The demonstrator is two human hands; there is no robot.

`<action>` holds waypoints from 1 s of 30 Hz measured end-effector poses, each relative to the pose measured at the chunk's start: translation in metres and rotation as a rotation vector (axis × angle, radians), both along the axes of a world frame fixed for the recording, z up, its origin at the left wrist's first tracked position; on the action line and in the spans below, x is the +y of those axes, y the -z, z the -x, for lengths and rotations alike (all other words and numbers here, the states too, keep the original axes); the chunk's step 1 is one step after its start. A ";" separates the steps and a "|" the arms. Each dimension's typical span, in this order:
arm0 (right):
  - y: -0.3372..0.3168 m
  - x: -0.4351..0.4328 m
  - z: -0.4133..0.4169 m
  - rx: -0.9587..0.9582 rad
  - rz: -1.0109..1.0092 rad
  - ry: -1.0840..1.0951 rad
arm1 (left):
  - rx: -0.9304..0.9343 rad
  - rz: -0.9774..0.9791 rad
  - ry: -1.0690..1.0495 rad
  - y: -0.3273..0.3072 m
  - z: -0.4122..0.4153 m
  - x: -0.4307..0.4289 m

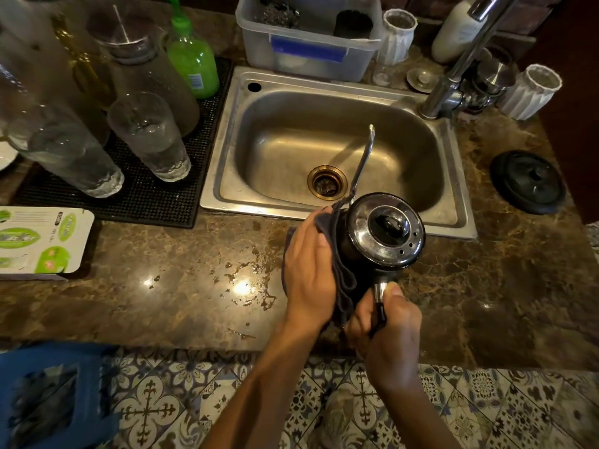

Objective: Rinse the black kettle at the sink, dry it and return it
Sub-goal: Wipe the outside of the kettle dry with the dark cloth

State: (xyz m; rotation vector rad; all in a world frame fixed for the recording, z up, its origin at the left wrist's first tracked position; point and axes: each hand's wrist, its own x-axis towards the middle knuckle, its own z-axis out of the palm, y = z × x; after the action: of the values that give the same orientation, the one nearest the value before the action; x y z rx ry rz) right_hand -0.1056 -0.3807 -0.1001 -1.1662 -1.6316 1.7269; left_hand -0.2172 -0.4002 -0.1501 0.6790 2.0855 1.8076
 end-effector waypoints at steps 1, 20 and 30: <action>0.000 0.000 -0.002 -0.034 -0.003 0.002 | 0.041 -0.008 -0.033 0.005 -0.009 -0.002; -0.014 0.009 -0.005 0.079 0.092 -0.148 | -0.106 -0.047 0.253 -0.014 0.031 0.012; -0.012 0.008 -0.005 0.087 0.191 -0.079 | -0.578 0.130 0.467 -0.036 0.075 0.052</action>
State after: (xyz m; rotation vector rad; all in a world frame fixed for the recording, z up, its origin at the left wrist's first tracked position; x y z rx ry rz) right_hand -0.1009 -0.3726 -0.0877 -1.1074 -1.5064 1.9918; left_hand -0.2921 -0.3483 -0.1142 0.4789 1.4952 1.3807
